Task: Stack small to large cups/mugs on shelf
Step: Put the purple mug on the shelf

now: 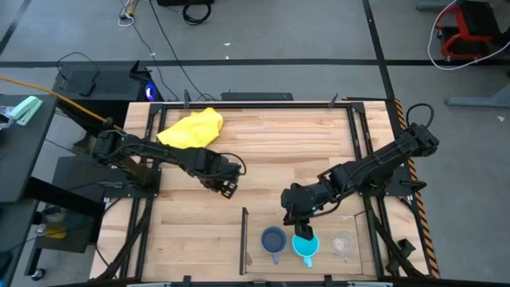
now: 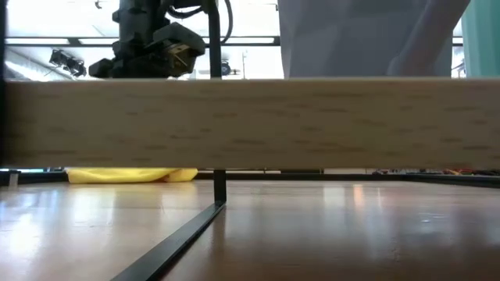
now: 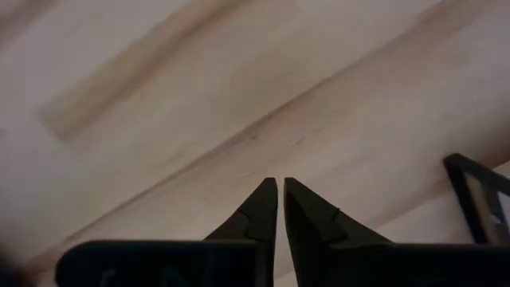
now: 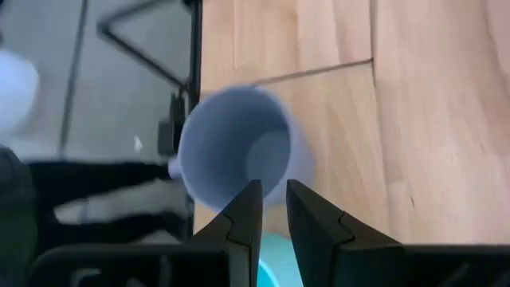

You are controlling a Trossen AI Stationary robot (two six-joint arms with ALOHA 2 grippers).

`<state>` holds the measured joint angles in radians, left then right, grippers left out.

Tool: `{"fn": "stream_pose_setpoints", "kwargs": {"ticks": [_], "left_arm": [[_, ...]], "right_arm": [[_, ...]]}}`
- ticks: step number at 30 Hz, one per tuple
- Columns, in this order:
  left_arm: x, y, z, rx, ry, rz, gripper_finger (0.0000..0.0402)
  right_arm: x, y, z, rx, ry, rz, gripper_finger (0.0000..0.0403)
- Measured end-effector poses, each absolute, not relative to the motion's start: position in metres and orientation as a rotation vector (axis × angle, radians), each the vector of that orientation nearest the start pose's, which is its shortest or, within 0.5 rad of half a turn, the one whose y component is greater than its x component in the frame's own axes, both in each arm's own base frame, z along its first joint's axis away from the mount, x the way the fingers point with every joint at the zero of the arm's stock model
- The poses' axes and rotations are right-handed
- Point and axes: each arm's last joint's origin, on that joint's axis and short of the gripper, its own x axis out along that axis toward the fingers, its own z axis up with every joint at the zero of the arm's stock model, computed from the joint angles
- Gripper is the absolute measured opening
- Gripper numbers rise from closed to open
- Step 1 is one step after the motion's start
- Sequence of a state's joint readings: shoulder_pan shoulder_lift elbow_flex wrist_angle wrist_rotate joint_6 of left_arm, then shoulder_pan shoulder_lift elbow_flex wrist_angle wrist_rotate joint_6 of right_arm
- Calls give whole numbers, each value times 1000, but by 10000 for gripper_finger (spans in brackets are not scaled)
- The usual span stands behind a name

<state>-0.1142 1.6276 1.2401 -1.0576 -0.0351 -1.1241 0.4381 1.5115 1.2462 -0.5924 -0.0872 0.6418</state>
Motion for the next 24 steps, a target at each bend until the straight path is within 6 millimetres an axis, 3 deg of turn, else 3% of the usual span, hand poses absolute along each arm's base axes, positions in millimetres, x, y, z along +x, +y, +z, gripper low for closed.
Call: {"fn": "stream_pose_setpoints", "kwargs": {"ticks": [6,11,16,24], "left_arm": [[294,-49,224,-848,1271,725,22],[292,-60,224,-861,1267,723,8],[292,-64,224,-857,1259,721,18],[295,-61,224,-859,1227,728,32]], "right_arm": [[289,141,289,278,950,240,66],[298,129,290,350,908,139,66],[298,130,284,352,938,108,66],[307,149,255,328,1030,110,66]]}}
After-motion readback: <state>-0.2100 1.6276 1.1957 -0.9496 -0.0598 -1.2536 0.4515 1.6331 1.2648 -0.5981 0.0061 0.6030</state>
